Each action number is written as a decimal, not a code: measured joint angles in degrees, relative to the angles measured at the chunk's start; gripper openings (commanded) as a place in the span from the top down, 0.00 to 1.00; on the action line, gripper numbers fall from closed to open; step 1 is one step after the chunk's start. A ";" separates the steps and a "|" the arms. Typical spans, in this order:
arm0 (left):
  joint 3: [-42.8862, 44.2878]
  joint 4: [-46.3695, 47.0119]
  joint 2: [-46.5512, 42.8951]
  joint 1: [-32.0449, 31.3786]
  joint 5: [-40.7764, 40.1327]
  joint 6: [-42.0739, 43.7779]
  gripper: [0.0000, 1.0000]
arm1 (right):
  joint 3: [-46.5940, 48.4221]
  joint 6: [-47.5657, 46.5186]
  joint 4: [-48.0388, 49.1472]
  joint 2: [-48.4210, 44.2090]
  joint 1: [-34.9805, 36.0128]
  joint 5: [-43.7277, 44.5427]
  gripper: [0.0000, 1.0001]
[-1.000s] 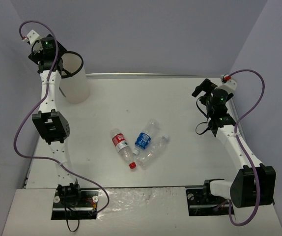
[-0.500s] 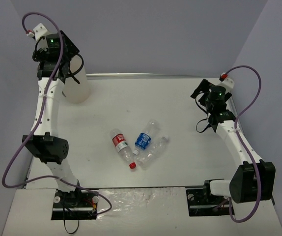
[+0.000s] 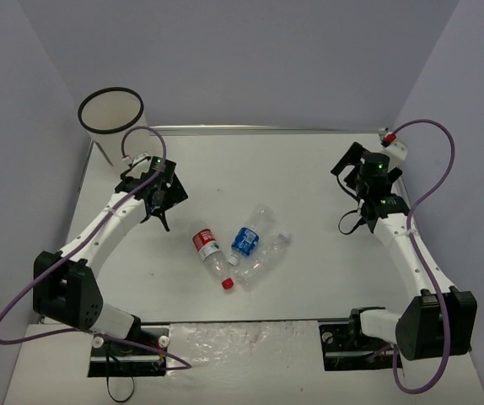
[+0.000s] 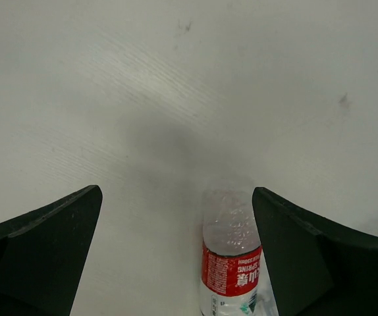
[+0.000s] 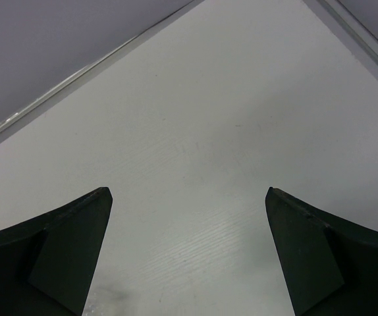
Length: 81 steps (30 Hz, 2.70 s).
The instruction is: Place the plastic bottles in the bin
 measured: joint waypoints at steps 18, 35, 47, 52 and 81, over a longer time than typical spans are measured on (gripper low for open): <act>-5.30 7.74 7.95 -11.56 8.22 -6.21 0.03 | -2.91 4.19 -9.16 -1.64 0.63 1.16 0.00; -8.43 9.37 14.52 -13.88 8.59 -10.23 0.39 | -1.20 5.40 -9.31 -8.33 0.66 8.39 0.00; -10.26 6.58 11.33 -13.80 4.00 -11.66 0.90 | -1.20 4.73 -9.36 -8.69 0.66 10.20 0.00; -5.47 -0.89 6.47 -11.53 -2.38 -9.22 0.90 | -1.20 3.82 -9.35 -9.84 0.66 10.18 0.00; 73.83 33.49 34.86 20.40 -13.89 33.26 0.83 | 4.08 -7.13 5.81 2.91 6.98 -3.38 0.00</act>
